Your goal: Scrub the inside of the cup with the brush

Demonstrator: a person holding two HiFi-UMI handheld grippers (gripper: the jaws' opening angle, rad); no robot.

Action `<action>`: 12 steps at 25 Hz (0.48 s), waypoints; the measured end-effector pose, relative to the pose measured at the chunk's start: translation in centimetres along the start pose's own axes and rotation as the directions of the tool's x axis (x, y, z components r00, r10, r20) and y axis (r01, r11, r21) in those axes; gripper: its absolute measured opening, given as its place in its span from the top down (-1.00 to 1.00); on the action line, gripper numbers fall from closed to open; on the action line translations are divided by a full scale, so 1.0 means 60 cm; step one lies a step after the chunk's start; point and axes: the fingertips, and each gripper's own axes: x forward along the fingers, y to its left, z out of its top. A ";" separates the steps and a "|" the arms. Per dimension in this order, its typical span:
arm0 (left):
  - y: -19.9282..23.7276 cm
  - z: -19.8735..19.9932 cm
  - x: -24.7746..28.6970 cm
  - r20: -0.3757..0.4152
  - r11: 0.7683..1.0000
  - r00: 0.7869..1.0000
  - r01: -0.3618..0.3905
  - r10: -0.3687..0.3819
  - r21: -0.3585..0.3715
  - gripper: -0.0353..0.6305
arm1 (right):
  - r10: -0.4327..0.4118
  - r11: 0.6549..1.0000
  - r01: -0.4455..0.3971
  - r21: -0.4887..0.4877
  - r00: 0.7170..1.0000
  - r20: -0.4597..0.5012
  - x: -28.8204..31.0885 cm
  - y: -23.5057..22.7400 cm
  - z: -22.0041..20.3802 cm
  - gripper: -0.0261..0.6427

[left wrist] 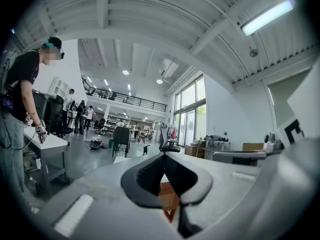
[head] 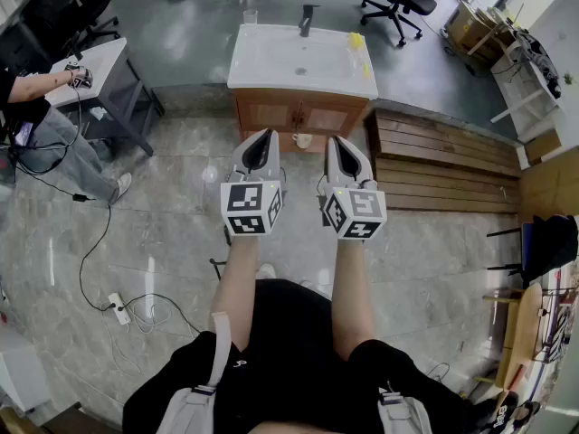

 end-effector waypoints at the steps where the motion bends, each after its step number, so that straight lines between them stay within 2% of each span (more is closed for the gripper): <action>1: 0.003 -0.001 0.002 0.000 1.000 1.000 0.002 -0.002 0.000 0.90 | -0.002 1.000 0.002 -0.002 1.000 -0.003 0.003 0.001 -0.003 0.94; 4: 0.014 -0.004 0.008 -0.003 1.000 1.000 0.009 -0.009 -0.003 0.90 | -0.012 1.000 0.012 0.010 1.000 -0.005 0.014 0.004 -0.009 0.94; 8: 0.030 -0.007 0.019 -0.008 1.000 1.000 0.017 -0.017 -0.015 0.90 | -0.022 0.997 0.022 0.074 1.000 0.001 0.030 0.004 -0.014 0.93; 12: 0.048 -0.011 0.028 -0.011 0.999 1.000 0.020 -0.020 -0.030 0.90 | -0.037 0.996 0.038 0.081 0.999 -0.006 0.036 0.002 -0.019 0.93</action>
